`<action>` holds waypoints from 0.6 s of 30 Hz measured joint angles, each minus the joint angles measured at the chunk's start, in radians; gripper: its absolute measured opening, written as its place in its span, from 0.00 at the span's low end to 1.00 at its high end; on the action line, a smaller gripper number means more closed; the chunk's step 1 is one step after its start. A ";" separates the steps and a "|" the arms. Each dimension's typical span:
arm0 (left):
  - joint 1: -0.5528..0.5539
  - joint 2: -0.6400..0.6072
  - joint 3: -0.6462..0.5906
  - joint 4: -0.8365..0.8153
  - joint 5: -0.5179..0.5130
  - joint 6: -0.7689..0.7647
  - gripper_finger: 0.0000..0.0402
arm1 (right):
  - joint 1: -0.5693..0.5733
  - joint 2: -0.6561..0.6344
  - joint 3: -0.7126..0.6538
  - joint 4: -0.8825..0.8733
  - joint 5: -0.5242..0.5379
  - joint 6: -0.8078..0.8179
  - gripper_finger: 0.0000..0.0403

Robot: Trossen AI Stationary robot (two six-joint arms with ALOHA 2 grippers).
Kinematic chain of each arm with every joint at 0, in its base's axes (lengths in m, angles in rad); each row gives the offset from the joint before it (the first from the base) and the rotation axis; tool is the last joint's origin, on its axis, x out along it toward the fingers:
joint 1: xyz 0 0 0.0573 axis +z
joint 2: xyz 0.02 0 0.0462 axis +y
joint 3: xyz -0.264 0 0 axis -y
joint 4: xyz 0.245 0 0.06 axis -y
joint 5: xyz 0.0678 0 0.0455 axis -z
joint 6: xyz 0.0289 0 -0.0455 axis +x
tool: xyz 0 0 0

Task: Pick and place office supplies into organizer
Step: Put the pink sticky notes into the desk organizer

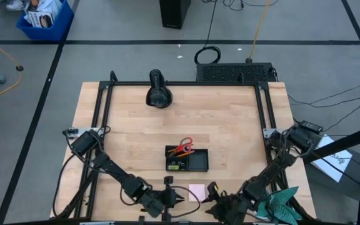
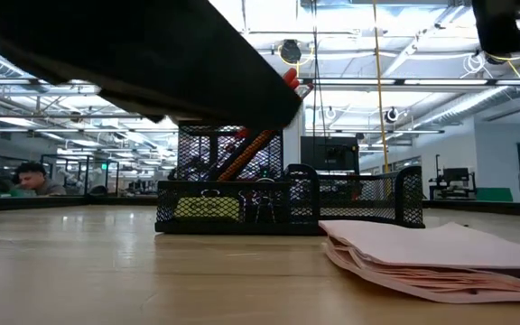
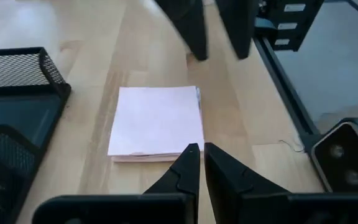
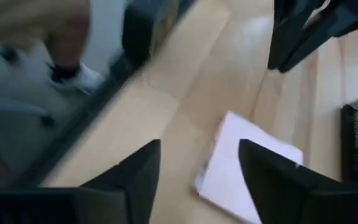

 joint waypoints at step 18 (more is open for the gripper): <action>0.090 -0.001 0.000 0.086 0.174 0.044 0.08 | 0.023 0.152 0.005 0.007 0.201 -0.170 0.58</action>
